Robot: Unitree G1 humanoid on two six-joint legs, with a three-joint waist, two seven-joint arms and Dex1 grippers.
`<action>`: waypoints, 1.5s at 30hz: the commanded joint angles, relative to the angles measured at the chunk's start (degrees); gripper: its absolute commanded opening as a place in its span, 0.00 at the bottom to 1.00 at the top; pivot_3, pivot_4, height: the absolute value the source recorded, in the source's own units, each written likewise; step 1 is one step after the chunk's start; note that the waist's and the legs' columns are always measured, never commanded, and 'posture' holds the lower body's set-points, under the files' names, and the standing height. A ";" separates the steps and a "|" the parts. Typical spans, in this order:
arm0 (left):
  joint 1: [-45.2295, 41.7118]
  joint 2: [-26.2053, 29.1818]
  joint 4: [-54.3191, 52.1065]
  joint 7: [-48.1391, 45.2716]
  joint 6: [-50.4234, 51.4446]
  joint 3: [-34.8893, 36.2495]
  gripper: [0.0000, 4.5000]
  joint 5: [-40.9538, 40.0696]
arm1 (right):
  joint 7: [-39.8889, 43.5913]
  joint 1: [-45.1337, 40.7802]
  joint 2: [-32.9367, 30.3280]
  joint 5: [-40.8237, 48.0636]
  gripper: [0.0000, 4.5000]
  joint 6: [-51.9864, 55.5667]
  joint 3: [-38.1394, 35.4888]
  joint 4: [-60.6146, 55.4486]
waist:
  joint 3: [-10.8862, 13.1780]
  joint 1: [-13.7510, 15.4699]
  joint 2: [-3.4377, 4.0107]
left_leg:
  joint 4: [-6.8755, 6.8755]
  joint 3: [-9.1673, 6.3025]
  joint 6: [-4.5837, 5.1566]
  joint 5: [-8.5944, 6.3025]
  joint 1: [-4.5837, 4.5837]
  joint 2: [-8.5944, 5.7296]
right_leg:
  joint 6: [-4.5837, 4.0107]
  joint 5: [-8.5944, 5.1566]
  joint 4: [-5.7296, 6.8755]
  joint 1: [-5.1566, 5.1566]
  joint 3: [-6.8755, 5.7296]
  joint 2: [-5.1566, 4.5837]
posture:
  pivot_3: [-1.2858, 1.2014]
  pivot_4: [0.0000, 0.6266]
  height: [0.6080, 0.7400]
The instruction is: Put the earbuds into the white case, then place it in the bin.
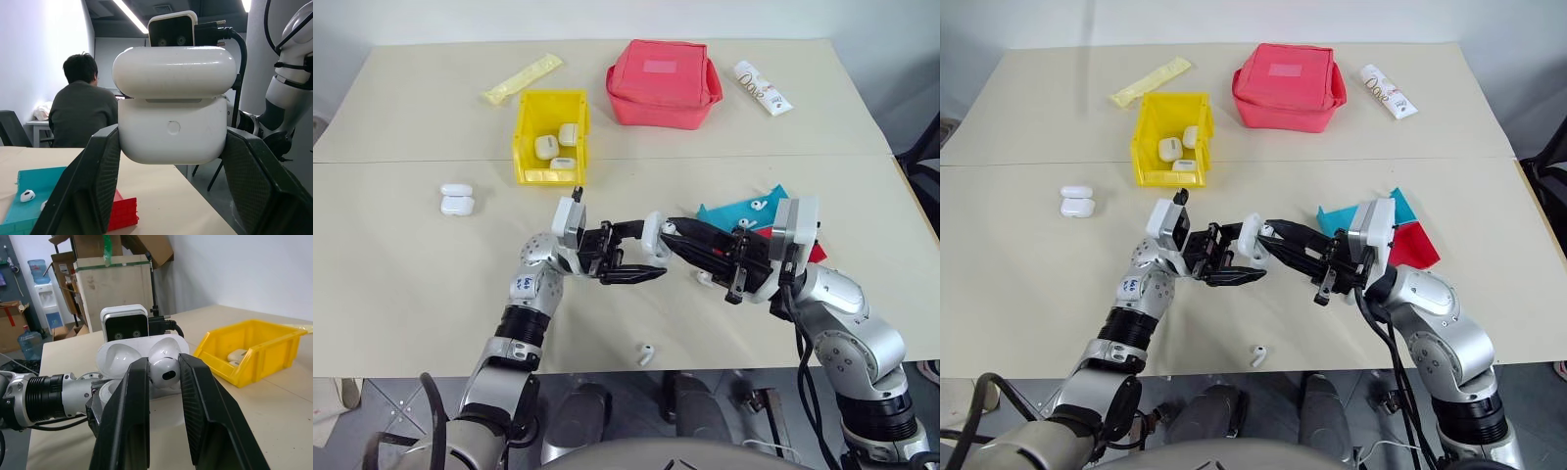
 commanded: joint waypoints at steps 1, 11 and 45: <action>-2.54 -0.43 -1.63 -4.93 -1.53 3.26 0.61 -3.33 | 1.69 0.35 -1.52 -0.77 0.11 3.91 3.26 0.22 | 0.00 0.03 0.00 | 0.00 0.00 0.00 0.00 0.00 0.00 | 0.00 0.00 0.00 0.00 0.00 0.00 | 0.52 0.24 1.00; -2.98 0.13 -0.05 -5.74 -2.25 3.07 0.61 -2.07 | -0.14 -3.41 -2.32 -0.53 0.60 6.86 1.93 -1.47 | 0.00 0.09 0.00 | 0.01 0.00 0.00 0.00 0.00 0.01 | 0.00 0.00 0.00 0.00 0.00 0.00 | 0.52 0.24 1.00; -4.28 5.03 5.60 -1.79 -4.58 6.69 0.61 0.97 | 4.52 47.12 -9.49 2.34 0.99 8.93 -55.69 -11.32 | 0.02 0.94 -0.07 | -0.10 0.10 0.06 -0.03 0.10 0.02 | 0.02 0.01 -0.05 0.10 0.11 0.00 | 0.52 0.24 1.00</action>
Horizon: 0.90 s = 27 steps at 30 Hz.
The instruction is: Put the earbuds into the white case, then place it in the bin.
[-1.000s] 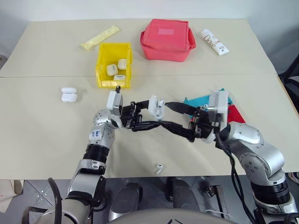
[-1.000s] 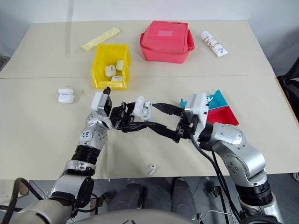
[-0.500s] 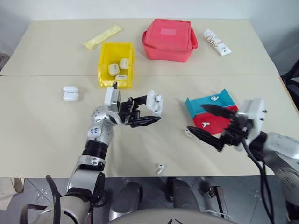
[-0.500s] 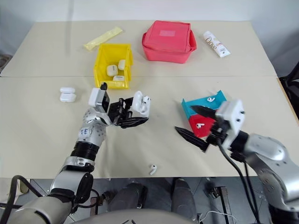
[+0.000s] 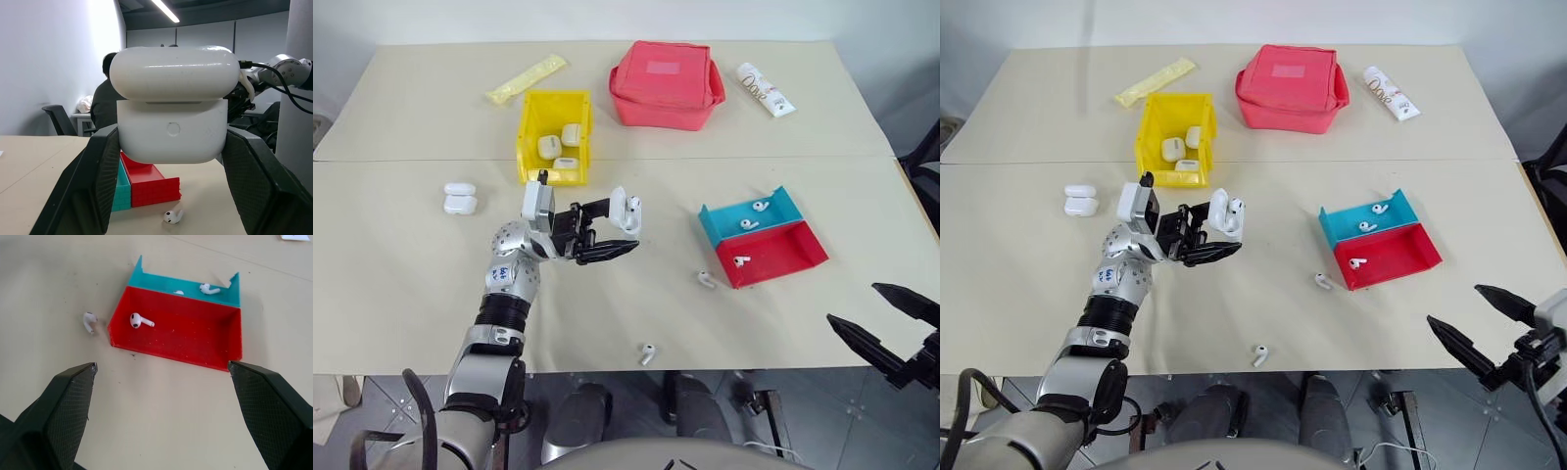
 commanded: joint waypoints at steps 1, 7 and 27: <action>-0.61 0.43 -0.93 -1.82 -1.10 1.20 0.61 0.28 | 0.00 -1.12 -1.64 1.18 0.99 -0.58 -2.09 -1.14 | 0.00 -0.03 0.00 | -0.01 0.00 0.00 0.00 0.00 0.00 | 0.00 0.00 0.00 0.00 0.00 0.00 | 0.52 0.24 1.00; -0.03 0.57 -2.29 -1.04 -2.42 0.77 0.61 1.51 | -1.04 -10.33 -10.73 0.51 0.99 2.71 2.09 2.28 | 0.01 -0.22 -0.01 | 0.00 0.01 0.00 0.00 0.00 0.00 | 0.00 0.00 0.00 -0.01 0.00 -0.01 | 0.52 0.24 1.00; 13.65 -1.53 -19.78 8.95 -4.13 -0.99 0.61 3.02 | 20.37 -85.35 -23.17 -34.57 0.57 -3.03 68.55 56.08 | 0.07 -1.19 0.04 | -0.07 0.06 -0.05 0.05 -0.13 0.01 | 0.01 0.01 -0.08 -0.15 -0.09 -0.06 | 0.52 0.24 1.00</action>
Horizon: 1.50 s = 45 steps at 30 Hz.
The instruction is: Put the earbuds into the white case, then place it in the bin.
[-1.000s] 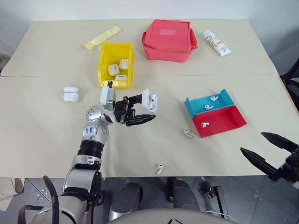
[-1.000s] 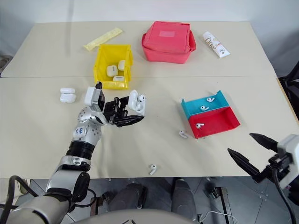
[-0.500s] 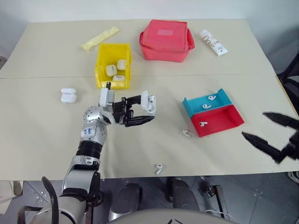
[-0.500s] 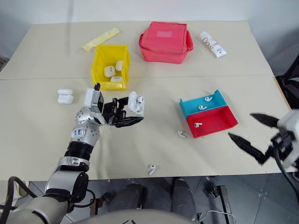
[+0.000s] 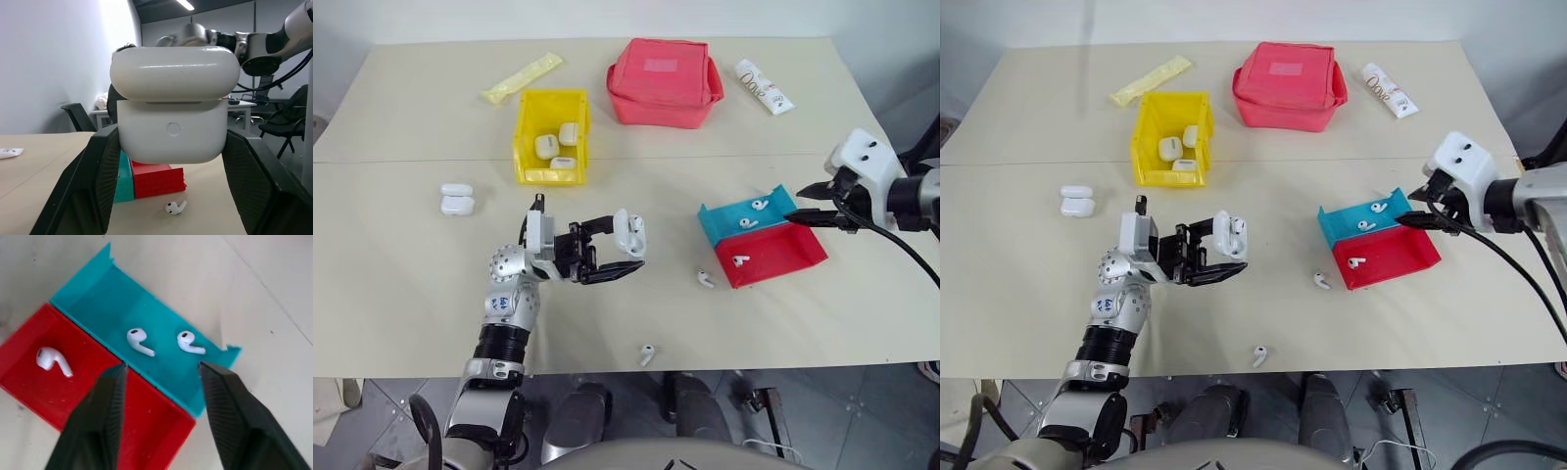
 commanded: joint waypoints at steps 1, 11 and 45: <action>1.72 -0.04 -4.40 1.48 -0.04 -0.33 0.61 -0.42 | 4.57 -6.39 2.88 -7.40 0.57 -7.29 4.15 9.22 | 0.00 -0.20 0.00 | 0.01 0.01 0.00 0.00 0.00 -0.01 | 0.00 0.00 0.00 0.01 0.00 0.00 | 0.52 0.24 1.00; 5.49 1.39 -10.24 3.12 1.29 -1.05 0.61 -0.90 | 10.81 -20.92 13.67 -21.85 0.57 -22.91 11.28 34.67 | -0.01 -1.14 0.04 | -0.03 -0.02 -0.02 0.01 0.01 -0.01 | -0.02 -0.01 0.03 -0.02 -0.01 0.01 | 0.52 0.24 1.00; 13.38 6.46 -21.79 9.67 3.84 -0.84 0.61 -1.46 | 7.72 -33.45 27.30 -35.27 0.57 -37.73 10.26 62.11 | -0.07 -2.08 0.28 | -0.12 -0.01 -0.08 0.02 0.05 0.00 | -0.13 -0.07 0.19 -0.13 0.02 0.04 | 0.52 0.24 1.00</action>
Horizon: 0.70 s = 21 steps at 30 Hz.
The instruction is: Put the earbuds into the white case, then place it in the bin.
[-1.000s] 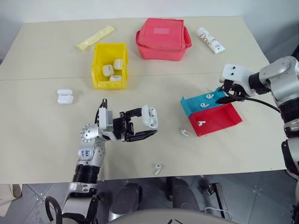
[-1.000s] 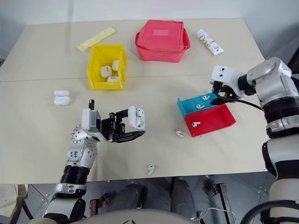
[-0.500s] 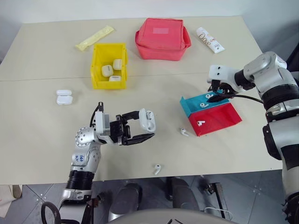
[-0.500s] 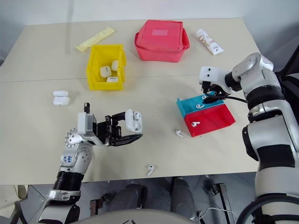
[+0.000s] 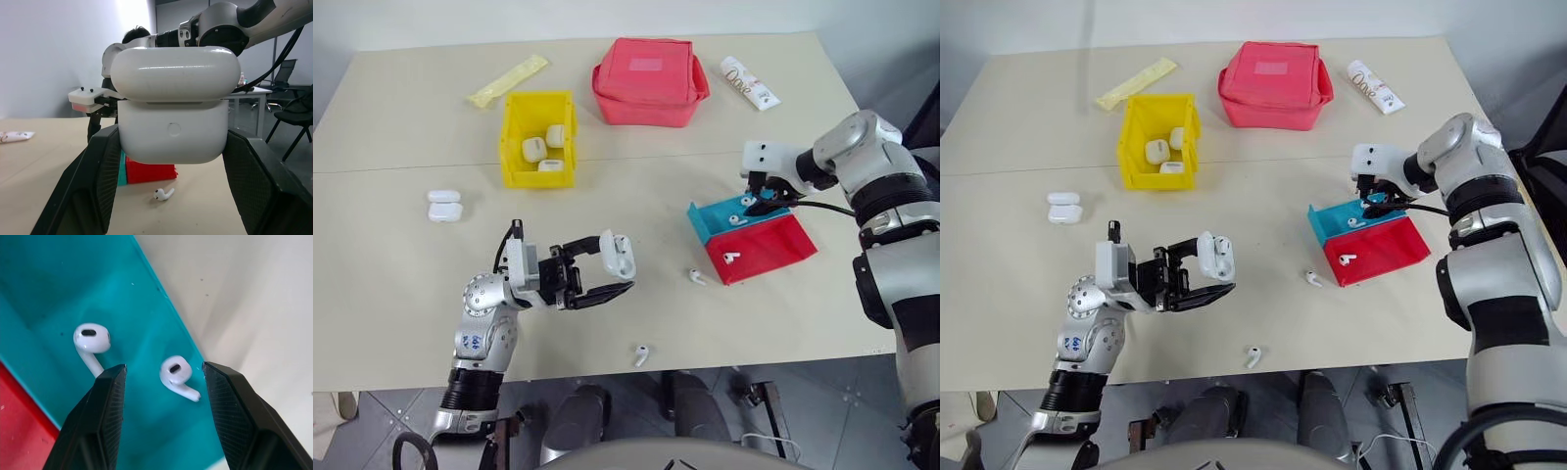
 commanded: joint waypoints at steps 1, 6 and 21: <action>0.46 0.60 -3.71 0.69 -0.21 0.45 0.61 -1.23 | -0.53 -1.79 -0.21 -0.33 0.57 -0.66 -1.57 0.25 | 0.00 -0.04 0.00 | 0.00 -0.01 0.00 0.00 0.00 0.00 | 0.00 0.00 0.00 0.00 0.00 0.00 | 0.52 0.24 1.00; 1.28 0.93 -4.78 1.29 0.05 0.48 0.61 -1.25 | -1.01 -1.58 0.04 -0.90 0.57 -0.89 -1.75 0.74 | -0.02 -0.56 0.03 | -0.02 -0.01 0.00 0.00 0.01 0.00 | -0.01 -0.01 0.00 0.00 0.00 0.00 | 0.52 0.24 1.00; 2.65 1.76 -6.68 3.12 0.34 0.30 0.61 -1.22 | -2.11 -1.17 1.00 -2.10 0.50 -1.23 -2.70 1.57 | -0.04 -0.57 0.06 | -0.02 0.00 -0.01 0.00 0.04 0.01 | -0.03 -0.02 0.03 0.01 0.01 0.01 | 0.52 0.24 1.00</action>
